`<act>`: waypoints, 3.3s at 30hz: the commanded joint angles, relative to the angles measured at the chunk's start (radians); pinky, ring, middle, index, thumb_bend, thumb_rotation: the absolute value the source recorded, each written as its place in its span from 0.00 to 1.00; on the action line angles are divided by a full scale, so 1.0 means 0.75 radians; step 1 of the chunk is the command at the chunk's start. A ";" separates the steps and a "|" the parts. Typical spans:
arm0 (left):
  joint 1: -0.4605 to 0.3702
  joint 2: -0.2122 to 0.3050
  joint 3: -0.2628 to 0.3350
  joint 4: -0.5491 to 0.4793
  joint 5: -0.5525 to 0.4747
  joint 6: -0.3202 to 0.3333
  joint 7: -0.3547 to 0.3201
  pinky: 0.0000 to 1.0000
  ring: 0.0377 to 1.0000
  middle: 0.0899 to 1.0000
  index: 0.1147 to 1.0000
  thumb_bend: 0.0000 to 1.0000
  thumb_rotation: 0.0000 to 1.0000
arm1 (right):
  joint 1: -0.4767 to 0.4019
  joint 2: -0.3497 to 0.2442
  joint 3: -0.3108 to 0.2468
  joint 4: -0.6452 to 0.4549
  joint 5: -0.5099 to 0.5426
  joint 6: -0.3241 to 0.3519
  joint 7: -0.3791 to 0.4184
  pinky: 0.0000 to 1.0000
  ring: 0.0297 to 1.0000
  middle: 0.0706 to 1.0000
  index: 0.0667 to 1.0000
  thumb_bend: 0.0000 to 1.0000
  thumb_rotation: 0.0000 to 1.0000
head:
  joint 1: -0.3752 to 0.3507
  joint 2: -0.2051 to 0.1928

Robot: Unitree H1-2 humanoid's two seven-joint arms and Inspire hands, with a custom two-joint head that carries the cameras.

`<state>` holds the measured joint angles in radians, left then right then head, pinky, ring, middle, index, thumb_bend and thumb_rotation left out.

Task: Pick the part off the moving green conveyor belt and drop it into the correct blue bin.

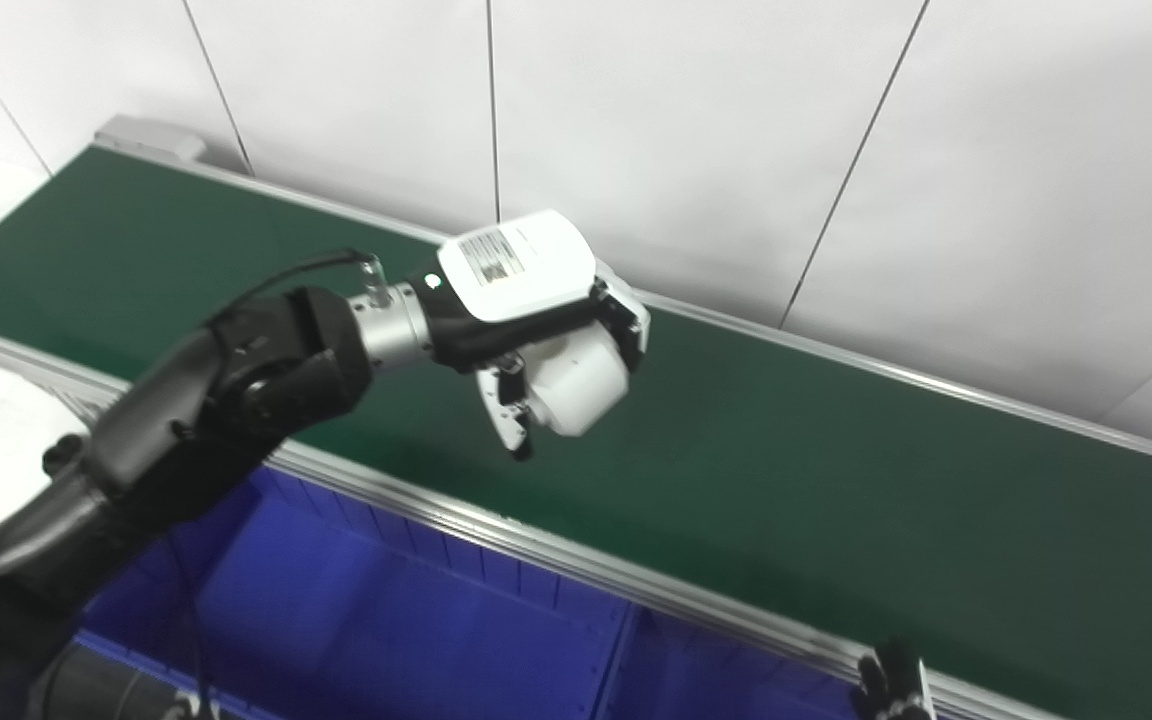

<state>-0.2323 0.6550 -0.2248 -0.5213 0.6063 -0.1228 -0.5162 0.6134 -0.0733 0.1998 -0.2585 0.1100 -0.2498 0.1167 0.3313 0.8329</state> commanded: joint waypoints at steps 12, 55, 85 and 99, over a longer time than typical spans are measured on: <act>0.007 0.174 0.066 -0.308 -0.143 0.490 -0.542 0.25 0.29 0.36 0.44 0.52 0.00 | -0.010 -0.016 -0.032 -0.084 0.078 0.050 0.019 1.00 1.00 1.00 1.00 0.67 0.91 | 0.027 0.084; 0.713 0.018 0.150 -0.300 0.320 0.449 -0.577 0.41 0.46 0.45 0.41 0.52 0.00 | -0.038 -0.064 -0.042 -0.123 0.173 0.124 0.075 1.00 0.99 1.00 1.00 0.66 0.79 | 0.018 0.100; 0.735 -0.141 0.434 -0.447 -0.307 0.485 -0.401 0.59 0.73 0.77 0.79 0.90 0.67 | -0.031 -0.030 -0.014 -0.129 0.119 0.133 0.065 1.00 0.98 1.00 1.00 0.66 0.77 | -0.116 0.096; 1.004 -0.925 0.446 -0.343 -1.071 0.468 0.023 1.00 1.00 1.00 1.00 0.95 0.89 | 0.025 0.198 0.166 -0.187 -0.246 0.221 -0.111 0.96 0.95 0.98 0.98 0.76 0.74 | -0.785 0.104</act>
<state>0.5028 -0.0563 0.1203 -0.7891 -0.1925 0.2875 -0.5400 0.6266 0.0536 0.3064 -0.3604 -0.0417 -0.1025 0.0438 -0.2577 0.9112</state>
